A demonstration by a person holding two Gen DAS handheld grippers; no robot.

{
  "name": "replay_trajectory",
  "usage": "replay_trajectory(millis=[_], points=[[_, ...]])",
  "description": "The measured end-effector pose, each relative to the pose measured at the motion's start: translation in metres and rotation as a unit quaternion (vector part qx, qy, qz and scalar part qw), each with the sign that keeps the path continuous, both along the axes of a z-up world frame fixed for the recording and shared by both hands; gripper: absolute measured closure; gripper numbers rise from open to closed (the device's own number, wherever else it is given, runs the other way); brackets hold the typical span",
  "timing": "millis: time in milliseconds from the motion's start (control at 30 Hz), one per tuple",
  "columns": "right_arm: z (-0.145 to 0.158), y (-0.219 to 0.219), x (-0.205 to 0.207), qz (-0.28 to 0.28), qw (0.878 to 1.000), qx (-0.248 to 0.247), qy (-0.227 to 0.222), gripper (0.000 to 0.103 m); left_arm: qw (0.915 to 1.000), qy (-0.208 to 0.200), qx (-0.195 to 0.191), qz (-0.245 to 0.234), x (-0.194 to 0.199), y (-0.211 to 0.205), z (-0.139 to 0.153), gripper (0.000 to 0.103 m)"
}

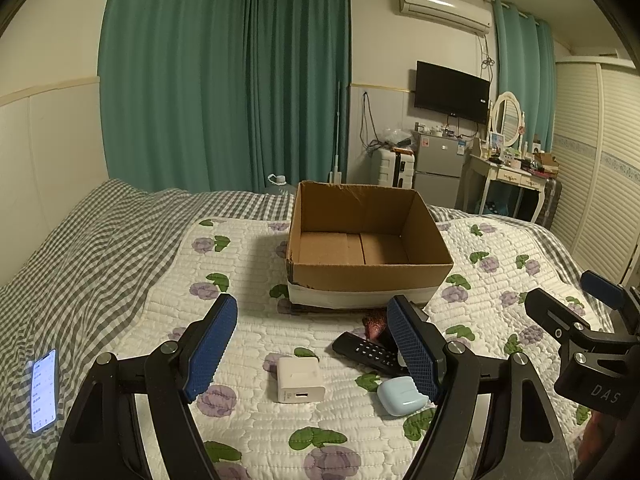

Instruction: Organize rigid objects

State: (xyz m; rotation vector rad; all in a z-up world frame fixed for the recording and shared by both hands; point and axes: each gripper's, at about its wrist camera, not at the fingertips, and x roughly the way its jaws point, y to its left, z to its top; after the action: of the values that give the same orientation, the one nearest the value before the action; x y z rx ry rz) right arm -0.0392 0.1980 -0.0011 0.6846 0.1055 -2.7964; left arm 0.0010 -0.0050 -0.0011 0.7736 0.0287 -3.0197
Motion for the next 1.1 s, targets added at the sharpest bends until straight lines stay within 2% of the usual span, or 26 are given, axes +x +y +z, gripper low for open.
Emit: replay_trajectory(millis=[267, 367, 1100], points=[[-0.0001, -0.0007, 0.0001, 0.001, 1.0, 0.002, 0.0, 0.0, 1.0, 0.0, 0.0, 0.004, -0.0001, 0.0001, 0.0003, 0.023], [-0.0005, -0.0003, 0.0009, 0.001, 1.0, 0.002, -0.001, 0.0, 0.9997, 0.0, 0.0, 0.023, -0.0001, 0.0002, 0.0002, 0.023], [-0.0012, 0.0, 0.0041, 0.002, 1.0, 0.004, -0.001, 0.0, 0.9996, 0.002, -0.003, 0.026, 0.001, 0.0017, -0.0003, 0.023]])
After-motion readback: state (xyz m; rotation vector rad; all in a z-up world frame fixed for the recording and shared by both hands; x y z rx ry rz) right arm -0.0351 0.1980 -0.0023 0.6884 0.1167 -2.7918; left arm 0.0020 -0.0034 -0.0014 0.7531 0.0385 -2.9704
